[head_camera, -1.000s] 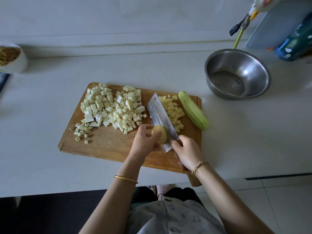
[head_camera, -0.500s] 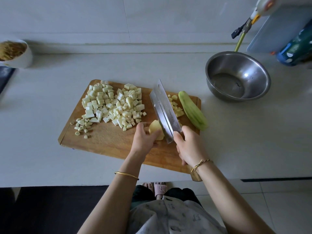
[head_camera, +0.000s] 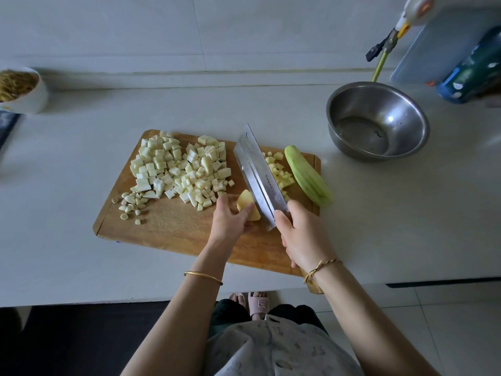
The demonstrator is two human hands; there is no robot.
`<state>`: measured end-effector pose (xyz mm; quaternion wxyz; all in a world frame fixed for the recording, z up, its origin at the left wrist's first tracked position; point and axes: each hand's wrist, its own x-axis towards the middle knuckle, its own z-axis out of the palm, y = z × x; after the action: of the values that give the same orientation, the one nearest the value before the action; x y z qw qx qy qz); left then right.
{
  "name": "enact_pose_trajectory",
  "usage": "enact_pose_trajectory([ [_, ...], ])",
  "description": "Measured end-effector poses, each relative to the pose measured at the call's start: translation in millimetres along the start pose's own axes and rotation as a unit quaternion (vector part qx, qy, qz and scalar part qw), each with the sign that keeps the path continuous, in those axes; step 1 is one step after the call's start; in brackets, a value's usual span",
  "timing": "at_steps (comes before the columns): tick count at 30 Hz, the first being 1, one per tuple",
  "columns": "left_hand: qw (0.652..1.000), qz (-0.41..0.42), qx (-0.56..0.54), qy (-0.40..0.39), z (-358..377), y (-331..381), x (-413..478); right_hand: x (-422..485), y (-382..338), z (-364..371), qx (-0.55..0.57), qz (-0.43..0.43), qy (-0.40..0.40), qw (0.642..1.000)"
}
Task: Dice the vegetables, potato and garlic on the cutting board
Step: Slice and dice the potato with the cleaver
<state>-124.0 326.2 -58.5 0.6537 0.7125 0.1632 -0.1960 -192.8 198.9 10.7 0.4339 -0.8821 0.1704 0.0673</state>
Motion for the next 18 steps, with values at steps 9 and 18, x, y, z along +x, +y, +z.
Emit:
enact_pose_trajectory([
  [9, 1.0, 0.011, 0.028, -0.005, 0, -1, 5, 1, -9, 1, -0.042, 0.02, -0.005, 0.999],
  [18, 0.997, 0.049, 0.064, -0.009, -3, -5, 6, 13, -23, 4, -0.061, 0.041, -0.037, 0.997],
])
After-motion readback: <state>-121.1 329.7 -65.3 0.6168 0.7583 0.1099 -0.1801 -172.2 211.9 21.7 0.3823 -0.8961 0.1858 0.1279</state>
